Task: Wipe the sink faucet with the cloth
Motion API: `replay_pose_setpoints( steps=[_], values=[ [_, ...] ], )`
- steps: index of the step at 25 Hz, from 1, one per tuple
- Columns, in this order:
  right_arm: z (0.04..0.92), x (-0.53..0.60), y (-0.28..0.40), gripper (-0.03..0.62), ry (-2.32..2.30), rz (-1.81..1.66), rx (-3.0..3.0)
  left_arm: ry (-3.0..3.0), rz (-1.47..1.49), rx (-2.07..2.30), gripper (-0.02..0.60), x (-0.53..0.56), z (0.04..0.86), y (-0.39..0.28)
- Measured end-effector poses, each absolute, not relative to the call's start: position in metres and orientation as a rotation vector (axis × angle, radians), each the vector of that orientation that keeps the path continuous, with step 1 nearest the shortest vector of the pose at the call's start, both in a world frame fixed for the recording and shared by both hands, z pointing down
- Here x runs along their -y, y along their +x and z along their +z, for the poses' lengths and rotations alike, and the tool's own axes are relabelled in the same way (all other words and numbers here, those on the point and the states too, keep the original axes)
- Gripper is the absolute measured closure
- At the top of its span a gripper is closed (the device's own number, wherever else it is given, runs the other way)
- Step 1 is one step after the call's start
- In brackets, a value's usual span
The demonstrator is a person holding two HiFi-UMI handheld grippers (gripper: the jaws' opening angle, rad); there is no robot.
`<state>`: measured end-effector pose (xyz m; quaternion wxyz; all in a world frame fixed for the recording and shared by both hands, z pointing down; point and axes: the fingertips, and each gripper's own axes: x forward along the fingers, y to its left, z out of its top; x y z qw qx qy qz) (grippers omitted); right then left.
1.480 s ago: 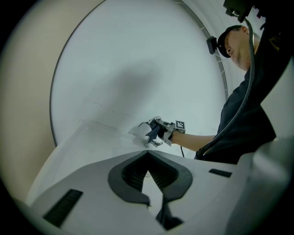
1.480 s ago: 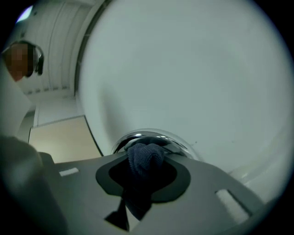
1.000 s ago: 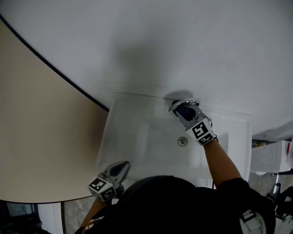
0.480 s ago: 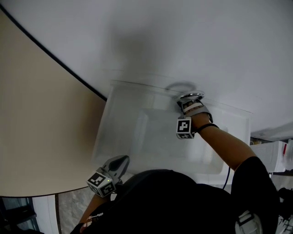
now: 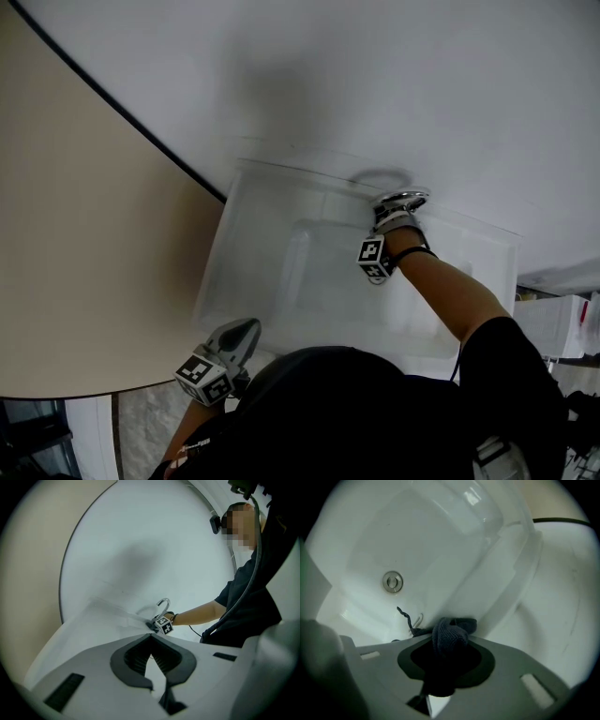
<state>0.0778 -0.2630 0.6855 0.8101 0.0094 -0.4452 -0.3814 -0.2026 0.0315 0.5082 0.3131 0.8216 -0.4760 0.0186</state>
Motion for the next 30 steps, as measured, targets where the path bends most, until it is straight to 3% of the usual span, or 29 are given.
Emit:
replay_pose_setpoints(
  steps=[5, 10, 15, 22, 30],
  values=[
    [0.613, 0.235, 0.091, 0.514, 0.334, -0.549, 1.388, 2.171, 0.06, 1.234, 0.581, -0.028, 0.513, -0.202],
    [0.565, 0.272, 0.152, 0.514, 1.009, 0.301, 2.088, 2.194, 0.113, 1.171, 0.581, -0.017, 0.511, -0.184],
    [0.561, 0.319, 0.144, 0.516, 0.951, 0.913, 2.412, 2.227, 0.178, 1.136, 0.581, -0.01, 0.503, -0.154],
    [0.577, 0.333, 0.124, 0.517, 0.681, 1.295, 2.362, 2.197, 0.227, 1.133, 0.581, -0.016, 0.512, -0.147],
    [0.558, 0.335, 0.118, 0.546, 0.805, 1.164, 2.472, 2.187, 0.191, 1.108, 0.581, -0.021, 0.52, -0.137]
  ],
)
